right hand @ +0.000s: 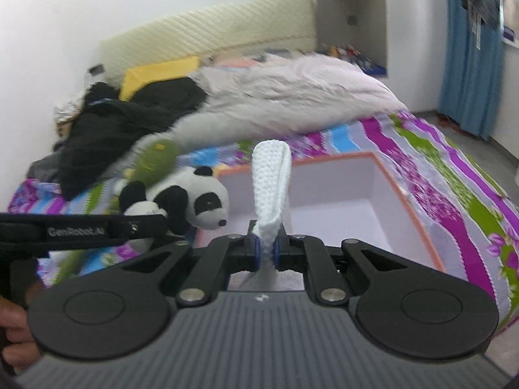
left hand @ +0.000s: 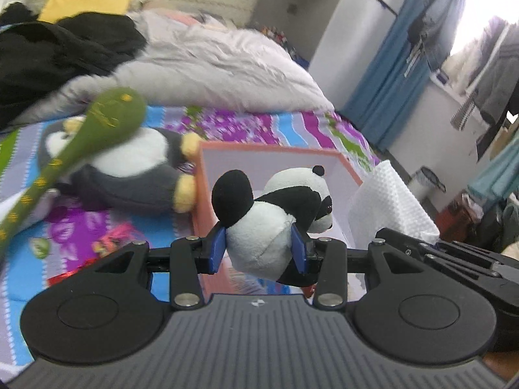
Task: Organize soft objects
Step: 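Open both tools over the pink box to drop the panda and tissue, then withdraw both open tools from the box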
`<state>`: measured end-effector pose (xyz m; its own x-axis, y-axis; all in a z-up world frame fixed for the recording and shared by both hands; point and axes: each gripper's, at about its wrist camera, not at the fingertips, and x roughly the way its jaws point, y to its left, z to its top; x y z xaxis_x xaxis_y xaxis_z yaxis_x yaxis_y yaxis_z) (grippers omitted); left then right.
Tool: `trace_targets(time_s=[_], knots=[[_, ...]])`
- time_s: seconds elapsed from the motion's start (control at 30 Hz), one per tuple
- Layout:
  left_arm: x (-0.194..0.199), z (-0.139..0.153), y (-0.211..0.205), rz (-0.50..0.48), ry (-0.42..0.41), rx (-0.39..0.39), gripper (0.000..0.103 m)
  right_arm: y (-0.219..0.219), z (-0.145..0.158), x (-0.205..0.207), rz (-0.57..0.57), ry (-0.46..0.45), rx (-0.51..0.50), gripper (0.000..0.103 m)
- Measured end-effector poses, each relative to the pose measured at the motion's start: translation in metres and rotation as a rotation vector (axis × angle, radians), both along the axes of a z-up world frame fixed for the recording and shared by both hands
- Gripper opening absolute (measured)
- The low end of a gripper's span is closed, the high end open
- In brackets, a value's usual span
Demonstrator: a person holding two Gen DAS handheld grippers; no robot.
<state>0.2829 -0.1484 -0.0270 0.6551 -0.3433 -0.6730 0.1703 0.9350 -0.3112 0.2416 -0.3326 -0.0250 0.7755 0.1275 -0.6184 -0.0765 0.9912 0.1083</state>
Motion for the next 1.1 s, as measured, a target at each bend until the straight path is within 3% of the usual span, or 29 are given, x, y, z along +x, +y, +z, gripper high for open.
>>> trace_targets(time_s=[0.3,0.6,0.67,0.77,1.1], knots=[[0.074,-0.057,-0.056,-0.097,0.111,0.054,0.048,-0.041,-0.059,0.050,-0.082,0.123,-0.010,0.012],[0.110,-0.102,-0.076,-0.115,0.193,0.093,0.048,-0.063,-0.100,0.080,-0.107,0.218,0.011,0.013],[0.112,-0.103,-0.076,-0.112,0.201,0.098,0.051,-0.065,-0.103,0.081,-0.115,0.231,0.014,0.018],[0.110,-0.100,-0.076,-0.115,0.195,0.108,0.053,-0.070,-0.103,0.079,-0.130,0.237,0.035,0.045],[0.072,-0.055,-0.067,-0.109,0.115,0.104,0.053,-0.062,-0.064,0.047,-0.120,0.161,0.049,0.047]])
